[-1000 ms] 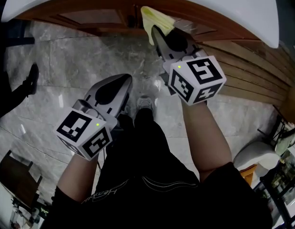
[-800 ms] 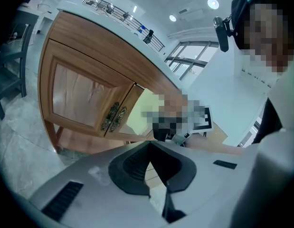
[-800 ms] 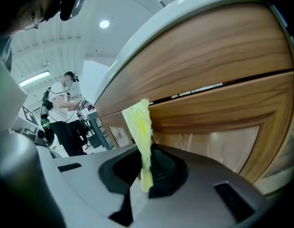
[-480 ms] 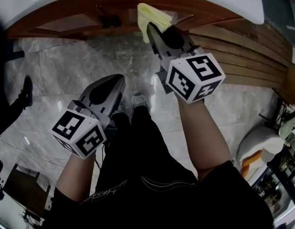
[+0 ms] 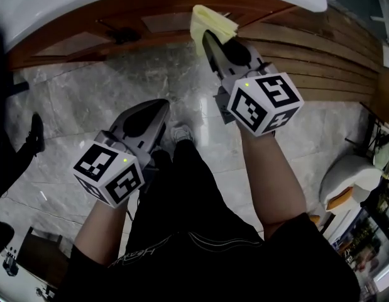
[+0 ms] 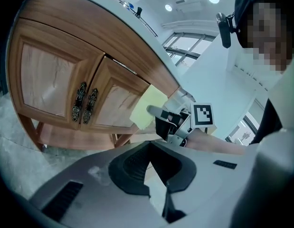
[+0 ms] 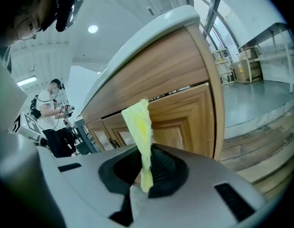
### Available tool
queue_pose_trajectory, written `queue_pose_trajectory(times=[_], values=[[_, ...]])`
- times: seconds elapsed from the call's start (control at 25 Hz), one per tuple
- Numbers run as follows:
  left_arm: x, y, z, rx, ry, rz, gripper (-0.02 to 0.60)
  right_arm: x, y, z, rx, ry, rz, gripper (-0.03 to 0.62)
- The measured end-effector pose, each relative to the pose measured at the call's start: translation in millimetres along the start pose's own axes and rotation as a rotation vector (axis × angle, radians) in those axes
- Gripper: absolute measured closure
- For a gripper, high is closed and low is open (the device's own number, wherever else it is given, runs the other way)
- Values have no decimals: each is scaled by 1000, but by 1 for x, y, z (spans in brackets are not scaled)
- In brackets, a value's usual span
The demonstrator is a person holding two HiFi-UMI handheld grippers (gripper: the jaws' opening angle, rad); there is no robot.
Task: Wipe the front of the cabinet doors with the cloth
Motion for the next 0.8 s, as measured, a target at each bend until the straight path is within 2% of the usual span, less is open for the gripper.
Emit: queue_pose_trajectory(times=[0.56, 0.8], values=[[6, -13, 23, 42, 72, 1, 575, -7, -40, -41, 121, -45, 23, 553], [20, -11, 34, 38, 141, 8, 575, -7, -55, -53, 163, -63, 37, 553]])
Point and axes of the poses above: the fingertips, and each gripper's own axes: z forward along the fingers, y to its left, x out of its underside, the point moved 9 cm from there along -z, backward along the fingers, and after that the axes turned 6 degrees about -y, right-handed, at the moved point
